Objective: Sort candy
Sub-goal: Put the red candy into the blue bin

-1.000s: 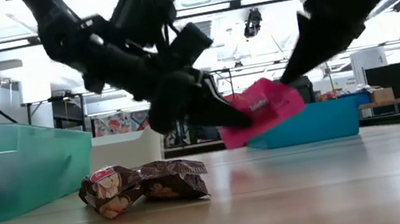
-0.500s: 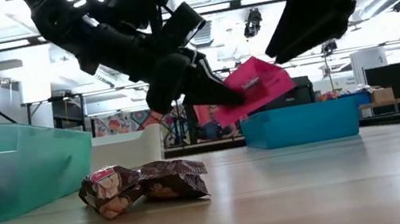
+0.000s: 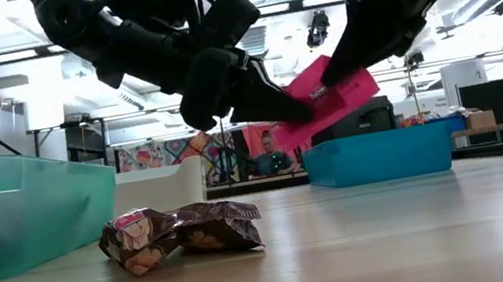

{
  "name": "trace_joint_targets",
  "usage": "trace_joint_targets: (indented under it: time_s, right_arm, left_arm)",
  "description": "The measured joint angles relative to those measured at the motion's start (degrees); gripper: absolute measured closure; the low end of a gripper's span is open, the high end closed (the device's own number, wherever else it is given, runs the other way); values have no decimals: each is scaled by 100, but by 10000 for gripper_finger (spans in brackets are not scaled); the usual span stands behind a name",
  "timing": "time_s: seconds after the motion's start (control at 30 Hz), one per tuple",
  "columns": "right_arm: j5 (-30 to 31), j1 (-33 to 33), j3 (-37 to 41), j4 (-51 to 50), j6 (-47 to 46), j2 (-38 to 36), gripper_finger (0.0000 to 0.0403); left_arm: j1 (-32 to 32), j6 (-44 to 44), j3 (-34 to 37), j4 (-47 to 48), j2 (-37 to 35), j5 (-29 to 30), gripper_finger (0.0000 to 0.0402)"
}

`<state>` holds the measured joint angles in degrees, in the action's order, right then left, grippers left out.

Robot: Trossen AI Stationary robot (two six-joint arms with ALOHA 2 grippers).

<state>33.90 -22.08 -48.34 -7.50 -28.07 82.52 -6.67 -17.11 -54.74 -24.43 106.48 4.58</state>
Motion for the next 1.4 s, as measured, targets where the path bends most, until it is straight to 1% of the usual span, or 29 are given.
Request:
trace_joint_targets:
  time_s: [0.03,0.13,0.23,0.33,0.53,0.6,0.7,0.8,0.9,0.97,1.07,1.17,1.27,1.4]
  right_arm:
    - [0,-1,0,30,76,0,375]
    - [5,-1,0,93,119,0,390]
    - [16,1,0,95,220,-37,394]
    - [18,14,0,58,243,-145,394]
    - [108,123,0,-138,260,-473,394]
    - [354,233,0,-337,260,-628,394]
    - [935,499,-88,-821,257,-822,394]
    - [1404,911,-385,-1570,267,-876,394]
    - [1455,1507,-671,-2306,246,-829,394]
    - [1469,1977,-778,-2532,201,-738,394]
    - [1184,2728,-828,-2673,438,-565,394]
    - [679,3441,-816,-2662,933,-336,394]
    - [665,3943,-814,-2777,1250,-103,394]
    - [670,4256,-815,-2763,1595,112,394]
  left_arm:
    - [3,2,0,-2,0,2,386]
    - [-3,102,0,-28,-2,67,379]
    - [9,168,1,-21,-15,114,361]
    - [35,199,0,105,-84,213,330]
    - [78,129,2,1032,-469,1119,257]
    - [97,110,3,1358,-681,1341,240]
    - [122,110,72,1789,-1076,1394,222]
    - [122,131,243,1872,-1526,1394,213]
    - [120,265,410,1824,-1983,1391,212]
    - [111,397,550,1788,-2277,1394,212]
    - [111,618,803,1661,-2713,1394,212]
    - [111,916,1127,1124,-3065,1394,212]
    - [91,1217,1484,509,-3347,1394,212]
    - [50,1465,1929,53,-3586,1392,212]
